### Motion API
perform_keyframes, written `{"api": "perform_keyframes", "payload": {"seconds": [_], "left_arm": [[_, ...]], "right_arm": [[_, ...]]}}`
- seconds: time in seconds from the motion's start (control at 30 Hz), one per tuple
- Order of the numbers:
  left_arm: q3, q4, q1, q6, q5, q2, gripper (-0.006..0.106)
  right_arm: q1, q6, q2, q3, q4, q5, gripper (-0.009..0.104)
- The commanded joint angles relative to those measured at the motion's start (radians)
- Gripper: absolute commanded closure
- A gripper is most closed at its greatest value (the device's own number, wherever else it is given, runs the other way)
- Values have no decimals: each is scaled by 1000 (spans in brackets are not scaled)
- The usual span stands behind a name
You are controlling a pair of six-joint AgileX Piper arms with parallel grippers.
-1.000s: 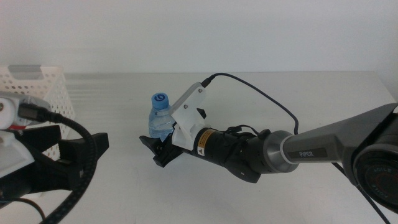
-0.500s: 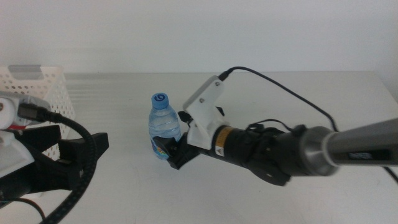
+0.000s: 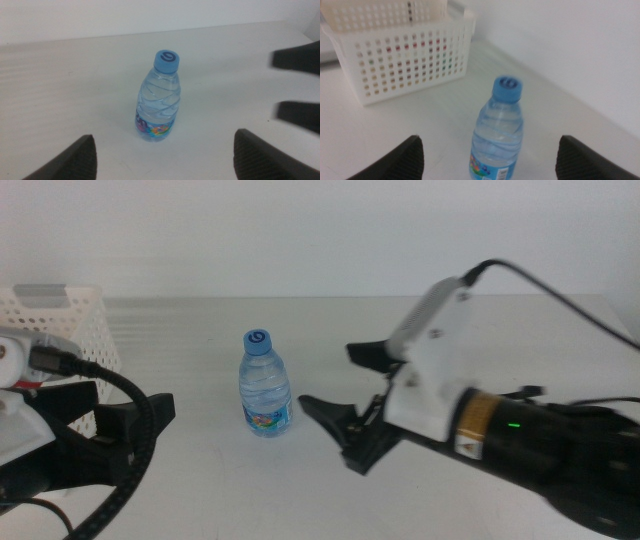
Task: Use arms to grab the bottles and put them into the dustbin to the left of the table.
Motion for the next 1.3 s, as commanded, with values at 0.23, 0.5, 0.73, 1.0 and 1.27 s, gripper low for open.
{"api": "perform_keyframes", "payload": {"seconds": [0.23, 0.5, 0.73, 1.0, 1.27], "left_arm": [[-28, -4, -7, -5, -66, -2, 10], [-28, -4, -7, -5, -66, -2, 10], [-28, -4, -7, -5, -66, -2, 10], [-28, -4, -7, -5, -66, -2, 10], [-28, -4, -7, -5, -66, -2, 10]], "right_arm": [[3, 51, -344, 21, -9, 328, 16], [14, 57, -583, 94, 80, 492, 19], [55, -261, -758, 150, 367, 605, 22], [55, -325, -776, 150, 387, 641, 22], [55, -325, -774, 150, 387, 661, 23]]}}
